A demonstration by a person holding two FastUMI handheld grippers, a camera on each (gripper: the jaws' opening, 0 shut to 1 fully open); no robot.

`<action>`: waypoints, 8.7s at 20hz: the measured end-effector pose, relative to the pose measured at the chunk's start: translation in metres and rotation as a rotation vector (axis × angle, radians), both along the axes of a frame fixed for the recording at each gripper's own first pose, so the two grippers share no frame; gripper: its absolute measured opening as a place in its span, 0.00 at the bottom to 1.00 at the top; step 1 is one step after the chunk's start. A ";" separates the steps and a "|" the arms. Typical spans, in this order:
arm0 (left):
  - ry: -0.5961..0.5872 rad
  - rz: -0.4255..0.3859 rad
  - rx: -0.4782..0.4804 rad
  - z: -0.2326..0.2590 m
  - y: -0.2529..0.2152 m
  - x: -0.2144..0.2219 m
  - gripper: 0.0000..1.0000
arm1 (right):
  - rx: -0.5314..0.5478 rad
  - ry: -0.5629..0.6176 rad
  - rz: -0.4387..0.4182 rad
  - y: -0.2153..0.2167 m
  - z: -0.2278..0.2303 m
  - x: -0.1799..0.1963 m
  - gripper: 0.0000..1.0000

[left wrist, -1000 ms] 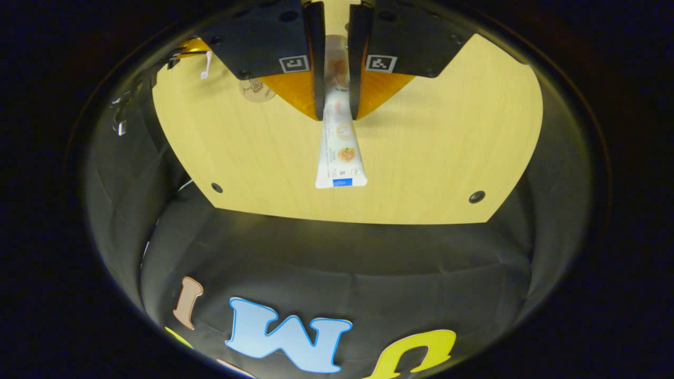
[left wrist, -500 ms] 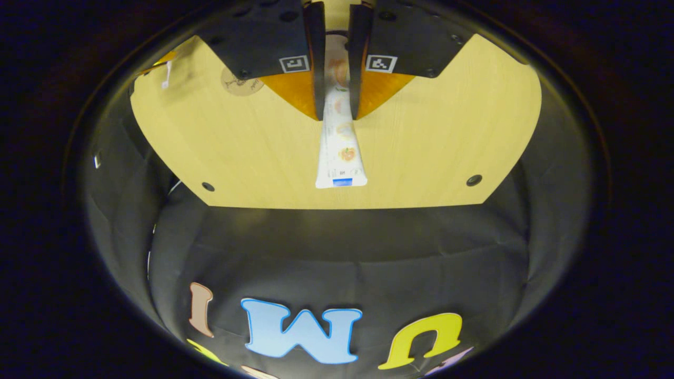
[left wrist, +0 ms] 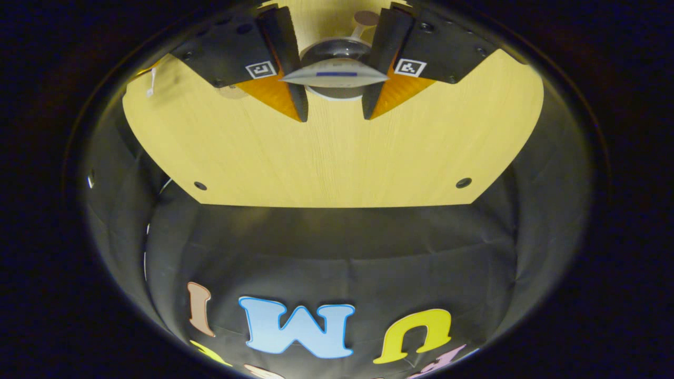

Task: Put the toothbrush and toothpaste on the desktop into the cup, then pick up the cup and place it on the coaster on the desktop.

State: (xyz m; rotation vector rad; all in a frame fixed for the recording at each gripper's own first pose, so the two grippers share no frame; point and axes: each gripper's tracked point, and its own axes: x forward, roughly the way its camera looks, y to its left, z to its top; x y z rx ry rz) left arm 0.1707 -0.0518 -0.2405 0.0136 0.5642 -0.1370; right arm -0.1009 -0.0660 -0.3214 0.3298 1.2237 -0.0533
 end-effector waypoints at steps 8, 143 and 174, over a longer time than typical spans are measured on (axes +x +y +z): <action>-0.004 0.017 0.000 0.011 0.011 -0.019 0.70 | 0.039 -0.048 0.015 0.018 0.014 0.016 0.02; 0.743 -0.520 0.272 -0.072 -0.039 -0.110 0.30 | 0.083 -0.494 -0.564 -0.107 0.017 0.070 0.29; 0.693 -0.489 0.284 -0.074 -0.041 -0.108 0.40 | 0.113 -0.465 -0.540 -0.121 0.011 0.056 0.29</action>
